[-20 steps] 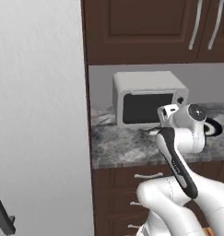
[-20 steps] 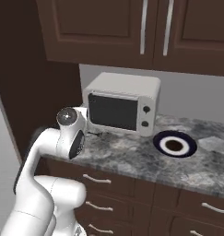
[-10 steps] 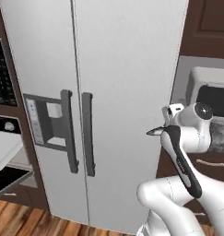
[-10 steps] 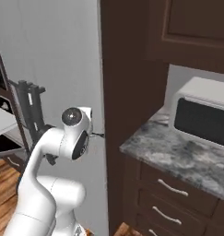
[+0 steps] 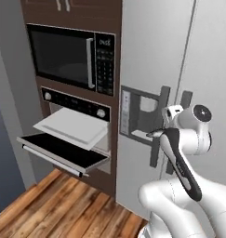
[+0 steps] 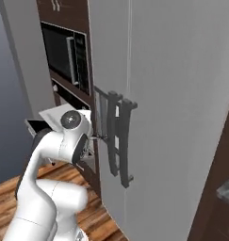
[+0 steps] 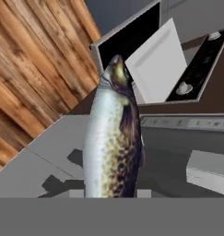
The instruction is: Place the fish on the top rack of the oven, and slide the tray back inside. Close the oven door.
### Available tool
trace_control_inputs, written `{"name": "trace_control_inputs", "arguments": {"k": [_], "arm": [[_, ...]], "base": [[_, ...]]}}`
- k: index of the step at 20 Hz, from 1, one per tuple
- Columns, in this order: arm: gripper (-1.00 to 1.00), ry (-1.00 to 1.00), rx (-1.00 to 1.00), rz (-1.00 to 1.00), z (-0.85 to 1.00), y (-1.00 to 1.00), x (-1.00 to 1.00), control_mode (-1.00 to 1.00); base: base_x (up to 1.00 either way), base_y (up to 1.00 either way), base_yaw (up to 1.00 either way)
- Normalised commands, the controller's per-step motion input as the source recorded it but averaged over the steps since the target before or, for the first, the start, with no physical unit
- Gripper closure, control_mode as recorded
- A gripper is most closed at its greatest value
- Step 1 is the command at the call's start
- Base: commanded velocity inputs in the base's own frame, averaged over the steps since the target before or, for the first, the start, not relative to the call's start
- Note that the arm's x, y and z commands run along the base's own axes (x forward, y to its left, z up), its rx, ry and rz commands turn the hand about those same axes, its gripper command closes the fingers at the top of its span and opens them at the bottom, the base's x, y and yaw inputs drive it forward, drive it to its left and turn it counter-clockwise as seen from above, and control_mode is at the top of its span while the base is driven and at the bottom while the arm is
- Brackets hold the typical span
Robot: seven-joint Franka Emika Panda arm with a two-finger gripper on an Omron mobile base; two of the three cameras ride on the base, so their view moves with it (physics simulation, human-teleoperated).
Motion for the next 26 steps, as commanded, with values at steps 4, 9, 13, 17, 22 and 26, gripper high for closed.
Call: {"name": "trace_control_inputs", "arguments": {"k": [4, 9, 13, 17, 22, 26], "arm": [[1.00, 0.00, 0.00, 0.00, 0.00, 0.00, 0.00, 1.00], [1.00, 0.00, 0.00, 0.00, 0.00, 0.00, 0.00, 1.00], [1.00, 0.00, 0.00, 0.00, 0.00, 0.00, 0.00, 1.00], [1.00, 0.00, 0.00, 0.00, 0.00, 0.00, 0.00, 1.00], [1.00, 0.00, 0.00, 0.00, 0.00, 0.00, 0.00, 1.00], [1.00, 0.02, -0.01, 0.01, 0.00, 0.05, 0.04, -1.00]], "base": [[0.47, 0.80, 0.38], [0.46, 0.57, 0.24], [0.42, 0.36, 0.12], [0.51, 0.34, 0.06], [0.51, 0.26, 0.04], [0.22, 0.16, 0.03]]}}
